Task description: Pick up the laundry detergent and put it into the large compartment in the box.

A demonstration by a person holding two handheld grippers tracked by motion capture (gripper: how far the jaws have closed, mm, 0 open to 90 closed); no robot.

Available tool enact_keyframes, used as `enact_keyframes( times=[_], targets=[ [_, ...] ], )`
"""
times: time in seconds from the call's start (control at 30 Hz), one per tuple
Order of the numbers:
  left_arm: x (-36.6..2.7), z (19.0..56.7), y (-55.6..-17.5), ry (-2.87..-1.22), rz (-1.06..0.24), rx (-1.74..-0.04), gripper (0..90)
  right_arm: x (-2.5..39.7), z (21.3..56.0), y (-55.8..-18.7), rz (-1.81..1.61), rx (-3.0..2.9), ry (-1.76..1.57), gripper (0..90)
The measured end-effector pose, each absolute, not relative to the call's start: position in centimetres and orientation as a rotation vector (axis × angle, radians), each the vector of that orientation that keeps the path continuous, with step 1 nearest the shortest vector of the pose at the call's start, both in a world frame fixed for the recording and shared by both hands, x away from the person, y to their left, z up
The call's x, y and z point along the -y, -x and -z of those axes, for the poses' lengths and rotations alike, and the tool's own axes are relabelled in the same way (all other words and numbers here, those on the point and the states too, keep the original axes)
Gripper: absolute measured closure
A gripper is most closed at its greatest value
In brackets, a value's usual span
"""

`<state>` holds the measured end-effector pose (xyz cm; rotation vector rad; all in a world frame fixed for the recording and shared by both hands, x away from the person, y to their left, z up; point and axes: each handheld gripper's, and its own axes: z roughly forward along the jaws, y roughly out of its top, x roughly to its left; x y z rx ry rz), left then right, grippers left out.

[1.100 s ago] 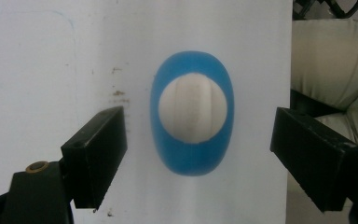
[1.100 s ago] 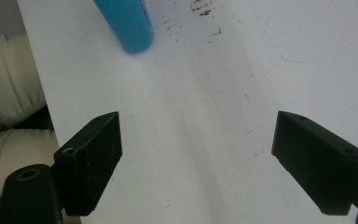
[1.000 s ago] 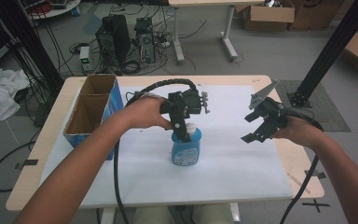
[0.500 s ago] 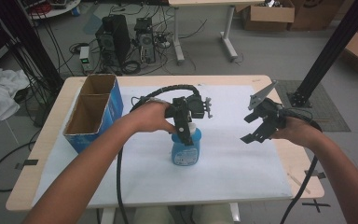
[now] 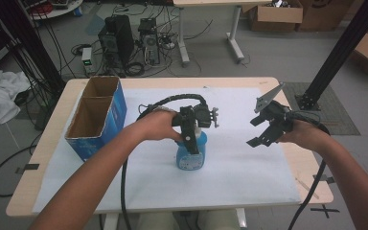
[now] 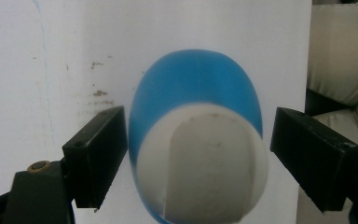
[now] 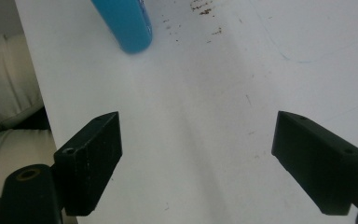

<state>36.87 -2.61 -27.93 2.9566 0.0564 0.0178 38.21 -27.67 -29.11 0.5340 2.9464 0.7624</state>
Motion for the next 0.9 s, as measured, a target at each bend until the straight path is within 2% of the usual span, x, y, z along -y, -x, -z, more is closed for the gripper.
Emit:
enact_keyframes(
  times=[0.9],
  targets=[
    [2.27,28.43,-37.07,-2.944,-0.028,-0.071,25.0,27.76,29.34,-38.37,-0.774,-2.946,-0.536,16.0]
  ],
)
